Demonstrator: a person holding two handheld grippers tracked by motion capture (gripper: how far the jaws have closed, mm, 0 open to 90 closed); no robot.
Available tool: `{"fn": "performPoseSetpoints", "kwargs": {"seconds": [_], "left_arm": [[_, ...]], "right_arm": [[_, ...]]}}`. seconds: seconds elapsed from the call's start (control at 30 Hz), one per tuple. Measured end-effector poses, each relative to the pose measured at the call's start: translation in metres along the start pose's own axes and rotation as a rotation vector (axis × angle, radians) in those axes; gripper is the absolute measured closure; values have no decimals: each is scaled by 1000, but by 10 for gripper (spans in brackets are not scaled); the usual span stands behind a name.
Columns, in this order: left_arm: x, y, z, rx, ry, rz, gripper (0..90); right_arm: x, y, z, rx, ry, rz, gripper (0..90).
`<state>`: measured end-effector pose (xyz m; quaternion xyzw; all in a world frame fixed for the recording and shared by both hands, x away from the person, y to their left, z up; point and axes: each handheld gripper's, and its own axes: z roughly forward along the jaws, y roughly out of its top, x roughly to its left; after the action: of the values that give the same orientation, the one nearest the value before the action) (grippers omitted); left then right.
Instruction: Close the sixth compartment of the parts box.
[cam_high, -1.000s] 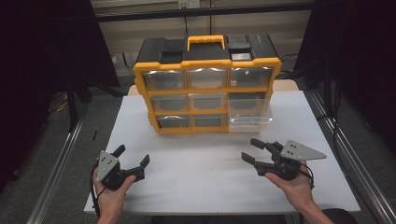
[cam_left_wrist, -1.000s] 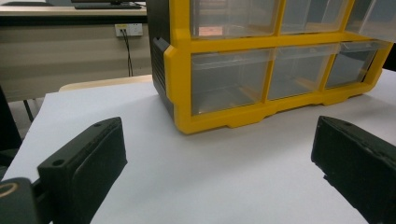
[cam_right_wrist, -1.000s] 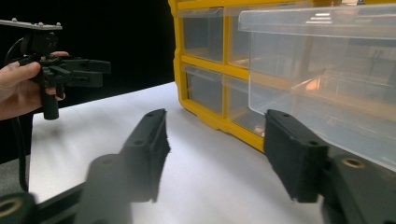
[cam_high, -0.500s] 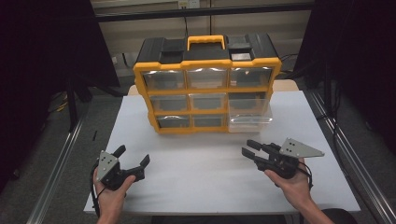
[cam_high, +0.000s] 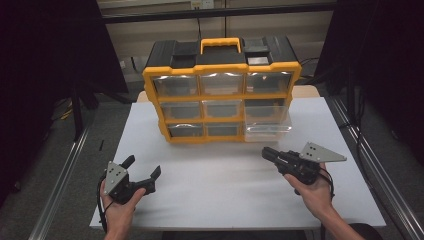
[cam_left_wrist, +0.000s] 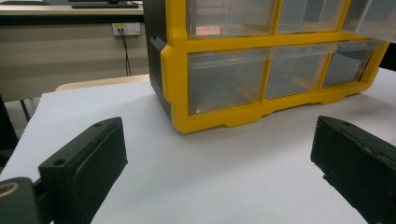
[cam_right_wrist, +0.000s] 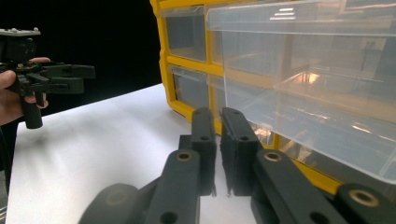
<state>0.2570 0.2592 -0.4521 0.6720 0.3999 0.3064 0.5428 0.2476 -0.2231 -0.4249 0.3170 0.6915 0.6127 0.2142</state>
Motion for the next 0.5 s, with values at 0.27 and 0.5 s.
{"fn": "performPoseSetpoints", "kwargs": {"seconds": [0.27,0.5], "left_arm": [[0,0,0,-7,0,3,36],[-2,1,-1,-21,-9,7,36]], "right_arm": [[-5,5,11,4,2,-10,900],[-8,2,19,2,-13,-21,900]]}}
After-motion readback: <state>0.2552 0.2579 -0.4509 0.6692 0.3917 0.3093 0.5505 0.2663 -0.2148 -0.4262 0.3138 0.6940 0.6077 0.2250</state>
